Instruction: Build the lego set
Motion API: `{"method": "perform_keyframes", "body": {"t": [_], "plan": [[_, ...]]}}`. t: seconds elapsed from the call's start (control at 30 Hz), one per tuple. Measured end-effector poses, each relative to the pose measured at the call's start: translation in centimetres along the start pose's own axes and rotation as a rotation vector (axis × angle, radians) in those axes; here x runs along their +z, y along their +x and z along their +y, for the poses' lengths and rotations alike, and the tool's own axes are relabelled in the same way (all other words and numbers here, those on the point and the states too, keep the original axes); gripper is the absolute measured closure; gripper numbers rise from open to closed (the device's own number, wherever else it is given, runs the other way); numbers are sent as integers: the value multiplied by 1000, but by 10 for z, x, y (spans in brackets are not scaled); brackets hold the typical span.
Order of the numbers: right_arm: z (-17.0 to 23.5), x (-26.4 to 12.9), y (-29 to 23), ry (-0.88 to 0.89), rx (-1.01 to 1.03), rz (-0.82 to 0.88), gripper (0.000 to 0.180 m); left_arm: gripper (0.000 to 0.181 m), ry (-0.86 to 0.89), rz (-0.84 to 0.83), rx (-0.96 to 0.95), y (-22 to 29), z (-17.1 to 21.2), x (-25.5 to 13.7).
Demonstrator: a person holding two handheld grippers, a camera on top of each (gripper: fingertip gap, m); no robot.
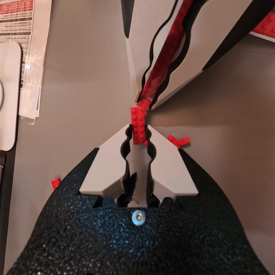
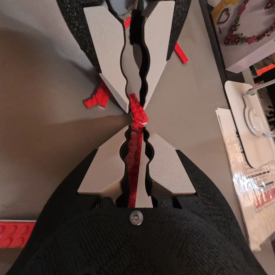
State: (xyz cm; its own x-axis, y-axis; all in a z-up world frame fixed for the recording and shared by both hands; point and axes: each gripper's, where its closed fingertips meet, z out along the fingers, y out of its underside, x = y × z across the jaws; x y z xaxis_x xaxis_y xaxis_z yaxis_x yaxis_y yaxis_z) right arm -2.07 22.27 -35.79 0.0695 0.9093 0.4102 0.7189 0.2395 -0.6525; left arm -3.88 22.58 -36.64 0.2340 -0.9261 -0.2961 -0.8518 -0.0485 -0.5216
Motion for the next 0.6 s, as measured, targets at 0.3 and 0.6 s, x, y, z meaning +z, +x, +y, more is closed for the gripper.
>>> {"method": "perform_keyframes", "body": {"t": [0.3,0.6], "plan": [[9,5,-3,16,221,-113,166,165,-57,-16,-2,3,-1,4],[7,-1,-1,55,260,-114,158,166,-99,-16,-34,4,0,3]]}}
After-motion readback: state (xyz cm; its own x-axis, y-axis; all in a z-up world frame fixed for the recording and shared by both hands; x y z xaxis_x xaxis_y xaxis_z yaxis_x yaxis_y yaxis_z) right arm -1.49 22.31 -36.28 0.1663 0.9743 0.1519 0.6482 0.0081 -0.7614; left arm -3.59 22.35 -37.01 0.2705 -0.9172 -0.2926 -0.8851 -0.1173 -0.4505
